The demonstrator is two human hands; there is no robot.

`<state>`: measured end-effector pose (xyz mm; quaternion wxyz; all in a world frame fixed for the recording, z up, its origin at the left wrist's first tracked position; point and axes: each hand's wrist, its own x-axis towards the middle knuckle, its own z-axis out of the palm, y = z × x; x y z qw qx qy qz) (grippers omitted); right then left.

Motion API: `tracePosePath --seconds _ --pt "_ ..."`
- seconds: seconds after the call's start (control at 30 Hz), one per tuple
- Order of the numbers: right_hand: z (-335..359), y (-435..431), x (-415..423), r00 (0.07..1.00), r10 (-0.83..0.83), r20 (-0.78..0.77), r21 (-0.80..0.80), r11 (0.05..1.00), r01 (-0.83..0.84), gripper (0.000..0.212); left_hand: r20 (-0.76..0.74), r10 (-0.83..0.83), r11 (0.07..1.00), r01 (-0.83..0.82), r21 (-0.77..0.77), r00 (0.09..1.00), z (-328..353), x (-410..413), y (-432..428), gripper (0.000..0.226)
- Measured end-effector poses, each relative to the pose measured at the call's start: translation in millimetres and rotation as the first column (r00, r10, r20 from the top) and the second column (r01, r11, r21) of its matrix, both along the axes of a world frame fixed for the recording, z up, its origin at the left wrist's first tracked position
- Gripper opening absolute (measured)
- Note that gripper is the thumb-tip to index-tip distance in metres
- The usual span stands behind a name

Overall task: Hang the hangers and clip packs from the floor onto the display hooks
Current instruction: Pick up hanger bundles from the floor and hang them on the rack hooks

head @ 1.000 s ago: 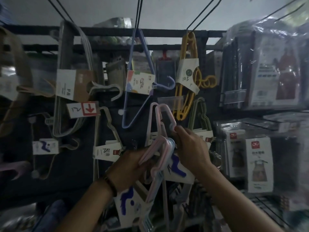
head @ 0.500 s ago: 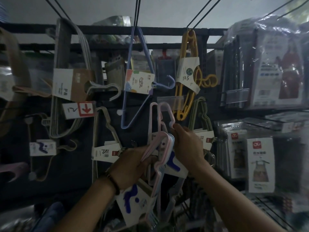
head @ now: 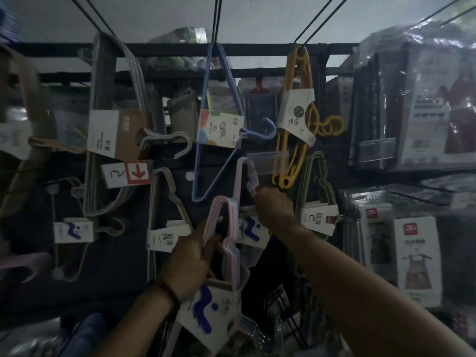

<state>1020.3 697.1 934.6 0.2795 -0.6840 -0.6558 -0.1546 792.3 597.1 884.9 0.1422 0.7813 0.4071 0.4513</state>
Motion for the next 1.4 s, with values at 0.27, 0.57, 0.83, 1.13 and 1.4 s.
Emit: tracePosePath --seconds 0.27,0.57,0.83,1.13,1.4 --pt "2.1 -45.8 2.1 0.957 0.169 -0.237 0.136 0.981 -0.14 0.034 0.068 0.053 0.998 -0.056 0.039 0.996 -6.0 20.6 12.8 0.036" --pt "-23.9 -112.5 0.2 0.922 0.386 -0.036 0.04 0.922 -0.384 0.062 0.179 0.129 0.991 -0.131 0.002 0.975 14.8 51.8 32.1 0.025" --pt "-29.9 -106.7 9.2 0.973 0.229 0.039 0.106 0.967 -0.232 0.063 0.145 -0.073 0.996 0.065 0.061 0.987 12.8 65.0 8.0 0.066" --pt "-21.4 -111.4 11.9 0.985 0.168 0.034 0.184 0.968 -0.172 0.072 -0.007 -0.184 0.98 0.184 0.07 0.983 -19.6 49.3 -5.7 0.074" --pt "-46.9 -116.5 31.1 0.965 0.246 0.095 0.56 0.788 -0.256 0.056 -0.058 -0.117 0.969 0.127 0.214 0.991 -26.8 58.3 -18.8 0.074"
